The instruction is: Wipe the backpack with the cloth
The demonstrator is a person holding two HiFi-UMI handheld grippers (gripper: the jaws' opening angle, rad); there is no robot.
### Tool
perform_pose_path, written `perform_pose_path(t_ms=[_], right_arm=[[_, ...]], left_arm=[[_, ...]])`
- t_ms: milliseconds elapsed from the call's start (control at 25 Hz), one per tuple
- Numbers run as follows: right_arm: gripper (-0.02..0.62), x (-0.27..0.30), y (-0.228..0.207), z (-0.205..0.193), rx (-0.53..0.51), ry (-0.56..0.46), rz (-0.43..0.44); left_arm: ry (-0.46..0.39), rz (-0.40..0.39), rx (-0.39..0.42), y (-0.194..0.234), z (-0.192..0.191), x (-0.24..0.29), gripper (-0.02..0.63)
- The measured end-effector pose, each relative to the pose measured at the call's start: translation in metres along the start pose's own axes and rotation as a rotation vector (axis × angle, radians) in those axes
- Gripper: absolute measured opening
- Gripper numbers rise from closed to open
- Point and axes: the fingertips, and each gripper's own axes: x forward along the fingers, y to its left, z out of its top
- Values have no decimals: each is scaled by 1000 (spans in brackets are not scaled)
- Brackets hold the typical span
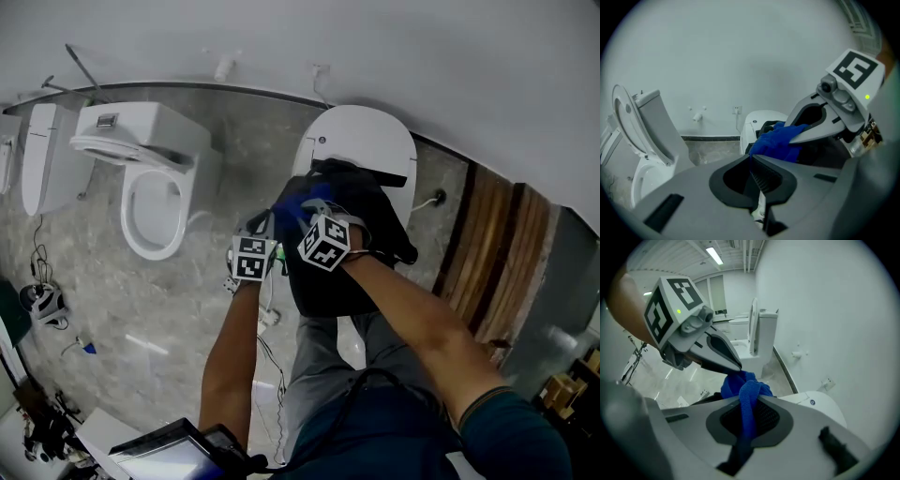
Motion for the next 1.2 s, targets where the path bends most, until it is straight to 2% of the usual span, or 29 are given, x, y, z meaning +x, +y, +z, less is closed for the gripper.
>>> perform_pose_path(t_ms=[80, 160, 360, 480, 560, 640, 760, 920, 1000, 1080, 1200], right_arm=[[12, 0, 3, 3, -31, -9, 18], [12, -4, -5, -12, -45, 14, 9], [12, -40, -53, -94, 1, 164, -122], [11, -71, -76, -138, 49, 221, -211], [11, -79, -77, -151, 73, 230, -227], [11, -73, -68, -143, 76, 208, -205], [11, -52, -41, -97, 50, 126, -145], [12, -35, 21, -16, -57, 0, -34], [11, -33, 59, 12, -128, -42, 33], [12, -33, 95, 22, -196, -57, 99], [12, -38, 129, 10, -243, -37, 155]], left_arm=[[-14, -2, -12, 1, -3, -2, 18], [-53, -22, 10, -11, 8, -3, 18], [-108, -157, 176, -87, 51, 15, 18], [-99, -229, 212, -125, 61, 26, 18], [-92, -240, 212, -132, 62, 28, 18], [-86, -223, 199, -123, 58, 26, 18], [-94, -175, 175, -92, 49, 11, 18], [-107, -115, 115, -51, 29, -25, 18], [-102, -86, 76, -37, 12, -42, 18], [-85, -70, 38, -31, -10, -57, 18], [-35, -92, -7, -46, -53, -70, 18]])
